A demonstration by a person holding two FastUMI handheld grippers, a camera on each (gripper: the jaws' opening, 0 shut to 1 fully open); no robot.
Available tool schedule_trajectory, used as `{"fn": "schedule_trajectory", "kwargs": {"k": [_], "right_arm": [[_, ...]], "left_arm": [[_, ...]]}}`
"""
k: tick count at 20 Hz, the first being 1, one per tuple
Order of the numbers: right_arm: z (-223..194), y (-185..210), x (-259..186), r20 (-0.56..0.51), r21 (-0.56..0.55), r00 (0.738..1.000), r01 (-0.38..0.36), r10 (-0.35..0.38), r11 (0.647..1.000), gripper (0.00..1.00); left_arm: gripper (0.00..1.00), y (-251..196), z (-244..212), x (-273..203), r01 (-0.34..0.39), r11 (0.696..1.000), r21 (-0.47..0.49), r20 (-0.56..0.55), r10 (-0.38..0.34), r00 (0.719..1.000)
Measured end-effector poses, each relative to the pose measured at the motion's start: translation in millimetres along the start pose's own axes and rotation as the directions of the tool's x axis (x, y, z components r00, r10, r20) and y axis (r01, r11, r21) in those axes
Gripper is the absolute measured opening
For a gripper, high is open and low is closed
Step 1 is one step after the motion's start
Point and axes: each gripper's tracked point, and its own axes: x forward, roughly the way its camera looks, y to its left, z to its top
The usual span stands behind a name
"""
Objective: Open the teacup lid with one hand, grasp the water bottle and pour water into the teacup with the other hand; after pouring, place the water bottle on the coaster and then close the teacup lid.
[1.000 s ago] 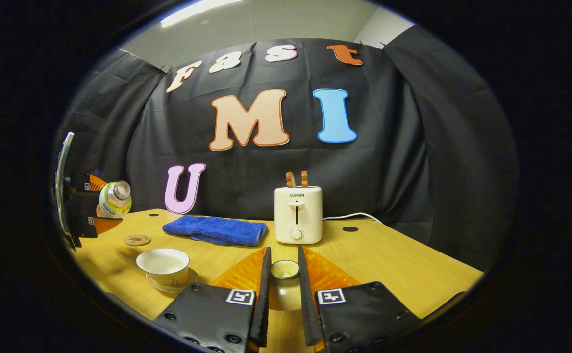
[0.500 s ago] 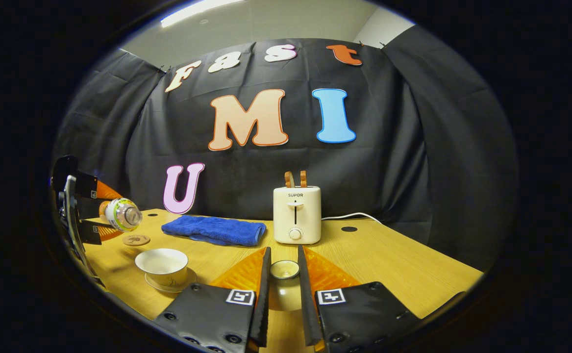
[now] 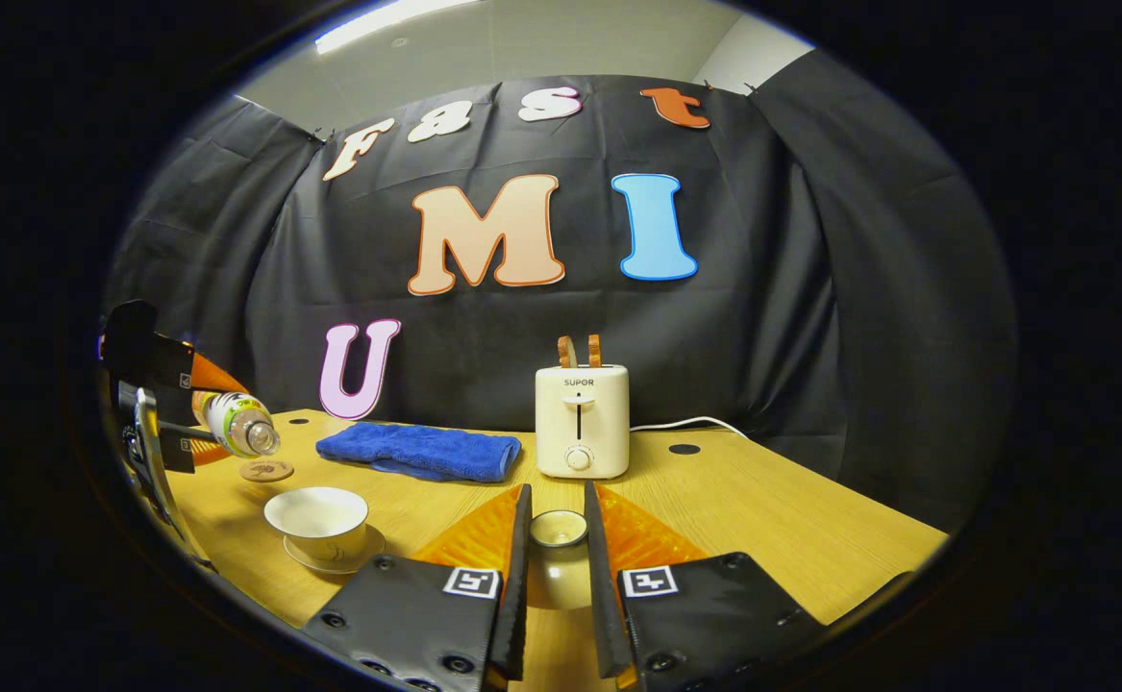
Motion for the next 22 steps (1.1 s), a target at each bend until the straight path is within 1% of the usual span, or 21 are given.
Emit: {"fn": "schedule_trajectory", "kwargs": {"k": [4, 9, 11, 16, 22], "right_arm": [[-0.2, -0.1, 0.2, 0.000, 0.000, 1.000, 0.000, 0.000, 1.000, 0.32], [-0.3, 0.0, 0.1, 0.000, -0.001, 1.000, 0.000, 0.000, 1.000, 0.32], [-0.4, 0.0, 0.2, 0.000, 0.000, 1.000, 0.000, 0.000, 1.000, 0.32], [-0.4, -0.5, -0.1, 0.000, 0.000, 1.000, 0.000, 0.000, 1.000, 0.32], [-0.6, -0.7, 0.0, -0.001, 0.000, 1.000, 0.000, 0.000, 1.000, 0.32]], "left_arm": [[0.56, 0.1, -1.0, -2.1, 0.007, 0.998, 0.061, -0.005, -0.007, 1.000], [0.57, 5.1, 2.9, -4.2, -0.001, 0.993, 0.117, 0.002, 0.001, 1.000], [0.57, 8.7, 3.4, -4.1, -0.006, 0.988, 0.157, -0.001, 0.006, 1.000], [0.57, 12.1, 2.7, -2.0, 0.009, 0.975, 0.222, -0.012, -0.007, 1.000], [0.57, 16.8, 1.8, -2.7, 0.012, 0.962, 0.273, -0.026, -0.005, 1.000]]}}
